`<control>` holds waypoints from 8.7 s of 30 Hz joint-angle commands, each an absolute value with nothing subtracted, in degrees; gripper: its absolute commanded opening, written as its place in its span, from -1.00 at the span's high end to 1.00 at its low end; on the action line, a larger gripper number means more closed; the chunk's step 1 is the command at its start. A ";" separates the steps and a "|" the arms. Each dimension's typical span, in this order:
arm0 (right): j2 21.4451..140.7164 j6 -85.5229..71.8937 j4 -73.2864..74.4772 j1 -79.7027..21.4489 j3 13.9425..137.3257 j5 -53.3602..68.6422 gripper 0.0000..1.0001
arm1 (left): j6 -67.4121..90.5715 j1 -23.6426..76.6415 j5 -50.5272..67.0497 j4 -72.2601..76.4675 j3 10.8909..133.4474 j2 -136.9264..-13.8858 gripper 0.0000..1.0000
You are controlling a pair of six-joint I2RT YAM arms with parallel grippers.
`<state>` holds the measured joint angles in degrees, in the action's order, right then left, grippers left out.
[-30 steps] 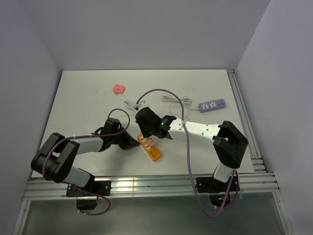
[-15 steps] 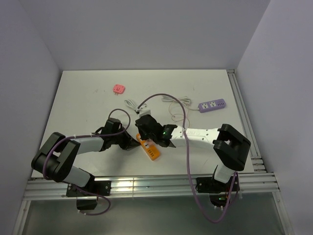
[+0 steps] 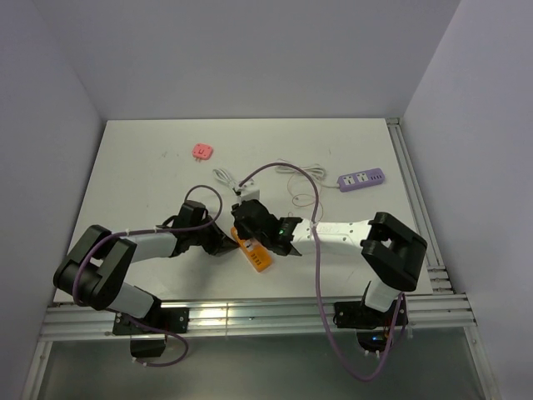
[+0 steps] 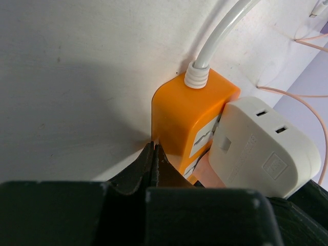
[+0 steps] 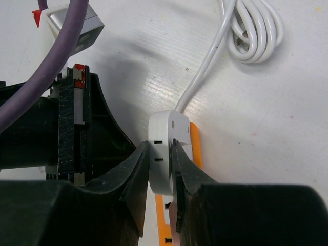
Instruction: Insert the plug
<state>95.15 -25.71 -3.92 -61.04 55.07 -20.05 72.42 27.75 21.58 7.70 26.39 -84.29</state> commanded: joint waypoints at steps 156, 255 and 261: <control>80.52 -25.07 18.29 -50.35 46.22 -13.74 -0.16 | 42.64 6.42 -1.91 -22.32 90.58 -102.29 -0.72; 66.52 -39.29 31.80 -23.20 70.66 34.28 -0.12 | 9.67 51.50 -2.46 -9.06 65.22 -68.83 0.99; 69.26 -38.67 34.80 -23.03 72.69 37.70 0.04 | 7.47 55.02 -3.60 -8.96 64.34 -68.12 0.99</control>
<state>68.38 -39.11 31.83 -23.44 70.98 34.83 9.76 53.69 -3.70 -12.73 64.27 -70.00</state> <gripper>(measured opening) 0.487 0.679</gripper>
